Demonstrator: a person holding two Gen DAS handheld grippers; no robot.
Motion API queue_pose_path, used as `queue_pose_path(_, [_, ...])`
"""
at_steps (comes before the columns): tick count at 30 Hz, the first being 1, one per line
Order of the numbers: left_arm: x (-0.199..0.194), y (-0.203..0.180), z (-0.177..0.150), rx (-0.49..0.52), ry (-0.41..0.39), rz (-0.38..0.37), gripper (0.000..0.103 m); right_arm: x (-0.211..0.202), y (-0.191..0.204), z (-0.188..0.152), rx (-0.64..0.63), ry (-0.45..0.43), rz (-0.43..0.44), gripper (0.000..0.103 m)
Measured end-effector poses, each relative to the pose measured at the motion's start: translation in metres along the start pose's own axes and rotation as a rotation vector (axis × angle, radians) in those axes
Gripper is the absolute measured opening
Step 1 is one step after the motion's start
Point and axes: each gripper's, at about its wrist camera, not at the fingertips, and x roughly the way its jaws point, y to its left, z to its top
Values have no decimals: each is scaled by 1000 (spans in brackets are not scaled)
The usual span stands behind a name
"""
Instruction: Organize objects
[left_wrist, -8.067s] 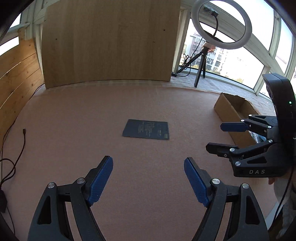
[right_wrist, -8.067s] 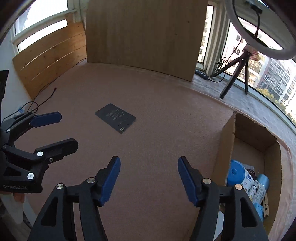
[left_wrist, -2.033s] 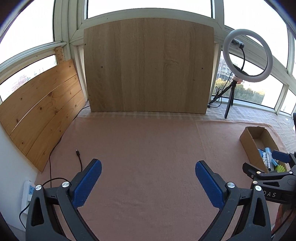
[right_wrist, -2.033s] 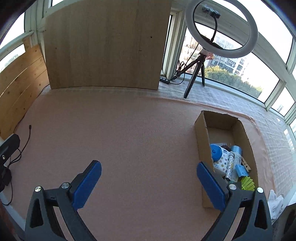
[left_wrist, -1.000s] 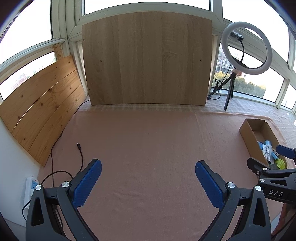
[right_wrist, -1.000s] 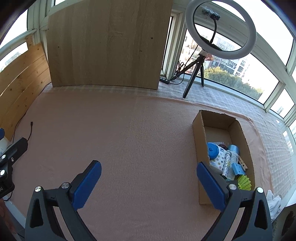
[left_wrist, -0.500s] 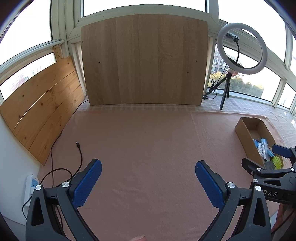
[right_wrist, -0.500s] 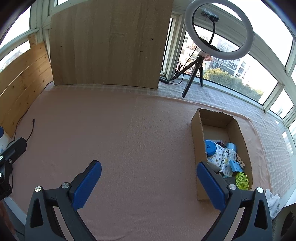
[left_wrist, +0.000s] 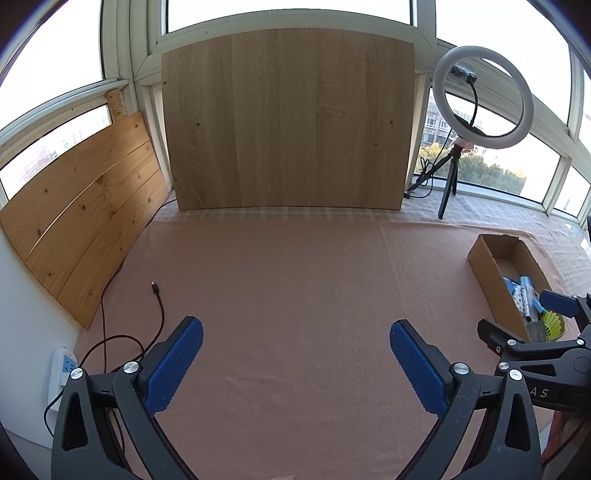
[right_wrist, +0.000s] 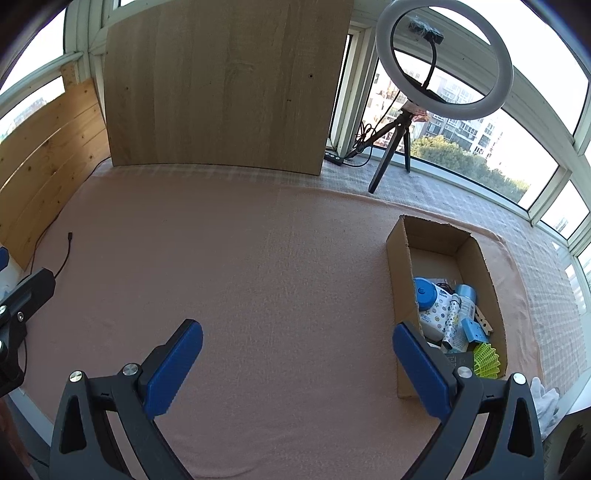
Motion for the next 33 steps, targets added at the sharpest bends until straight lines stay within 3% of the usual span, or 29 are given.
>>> queue_pose_path(33, [0, 3, -2, -1, 1, -2, 103, -3, 2, -1, -3, 0, -3, 101])
